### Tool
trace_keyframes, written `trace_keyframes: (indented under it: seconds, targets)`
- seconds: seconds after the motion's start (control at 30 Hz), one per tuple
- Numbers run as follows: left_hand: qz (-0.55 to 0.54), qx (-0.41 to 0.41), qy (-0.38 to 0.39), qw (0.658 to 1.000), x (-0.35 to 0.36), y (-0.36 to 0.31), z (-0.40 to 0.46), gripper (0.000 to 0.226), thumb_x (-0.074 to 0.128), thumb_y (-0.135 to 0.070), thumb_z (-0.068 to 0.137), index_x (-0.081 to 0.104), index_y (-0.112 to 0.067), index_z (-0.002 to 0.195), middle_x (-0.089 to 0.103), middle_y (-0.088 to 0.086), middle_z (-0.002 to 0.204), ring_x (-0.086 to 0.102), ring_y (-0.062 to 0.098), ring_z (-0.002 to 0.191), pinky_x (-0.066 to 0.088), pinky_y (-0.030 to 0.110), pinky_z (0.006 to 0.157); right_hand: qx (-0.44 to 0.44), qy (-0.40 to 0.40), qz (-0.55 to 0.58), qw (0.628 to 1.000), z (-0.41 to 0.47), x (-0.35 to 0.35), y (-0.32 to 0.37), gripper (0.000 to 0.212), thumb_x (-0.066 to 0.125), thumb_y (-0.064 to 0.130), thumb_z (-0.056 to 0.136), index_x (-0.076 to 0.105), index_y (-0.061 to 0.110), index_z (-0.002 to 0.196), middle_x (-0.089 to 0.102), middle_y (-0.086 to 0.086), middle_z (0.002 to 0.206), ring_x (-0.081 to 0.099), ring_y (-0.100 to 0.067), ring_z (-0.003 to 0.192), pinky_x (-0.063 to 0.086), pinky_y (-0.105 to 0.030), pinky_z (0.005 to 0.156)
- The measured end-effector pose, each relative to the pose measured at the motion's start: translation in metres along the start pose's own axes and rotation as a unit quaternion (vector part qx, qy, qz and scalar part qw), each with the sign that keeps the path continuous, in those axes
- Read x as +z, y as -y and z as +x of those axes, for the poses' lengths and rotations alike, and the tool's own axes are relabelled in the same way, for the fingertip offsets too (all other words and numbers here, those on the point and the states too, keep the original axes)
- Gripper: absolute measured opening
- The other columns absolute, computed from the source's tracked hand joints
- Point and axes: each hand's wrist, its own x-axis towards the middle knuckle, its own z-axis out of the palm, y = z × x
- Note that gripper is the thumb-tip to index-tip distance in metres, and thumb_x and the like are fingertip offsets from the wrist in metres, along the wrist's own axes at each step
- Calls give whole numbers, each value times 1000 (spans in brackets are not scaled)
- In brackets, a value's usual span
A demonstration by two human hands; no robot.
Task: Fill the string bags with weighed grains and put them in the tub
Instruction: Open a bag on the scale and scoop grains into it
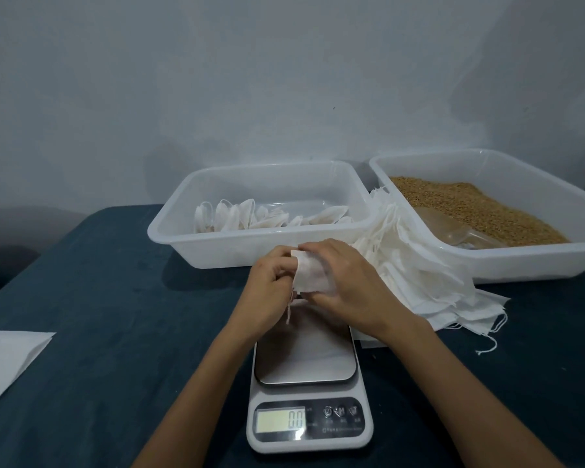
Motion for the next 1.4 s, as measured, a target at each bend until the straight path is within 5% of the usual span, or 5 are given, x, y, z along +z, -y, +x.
trace_keyframes:
  seconds: [0.27,0.5,0.67,0.97,1.4]
  targets:
    - [-89,23,-97,991,-2,-12,-5,42,45,11,100,74,-19,94,68,-4,81,53,13,59,48,25,58,97,-85,183,975,3,-3,3,23,81,23,82,65,20,98,65,13,84,60,-5,76,47,-19,67]
    - [-94,-30,94,991,-1,-19,-12,87,66,-1,71,38,-27,150,60,-2,139,59,9,129,44,31,114,172,-106,458,866,5,-11,10,24,80,13,85,71,14,108,76,-9,100,73,-28,95,61,-33,80]
    - [-91,-56,125,986,19,-8,-17,133,91,-26,68,-1,-50,161,55,-13,146,60,7,131,51,29,108,173,-110,440,874,3,-7,17,24,81,17,84,69,18,106,76,-1,94,75,-17,88,58,-25,71]
    - [-89,9,84,992,18,-14,-17,83,72,-20,77,39,-33,151,65,-13,127,66,9,116,56,24,88,139,-96,436,884,4,-16,19,36,87,20,77,65,13,105,67,-11,93,68,-23,86,59,-48,74]
    - [-81,43,-9,996,26,-18,-20,45,71,-8,81,61,-25,121,71,-3,104,71,22,97,63,45,81,122,-62,343,929,3,-10,22,53,91,37,66,64,19,108,58,10,131,61,-13,117,53,-32,94]
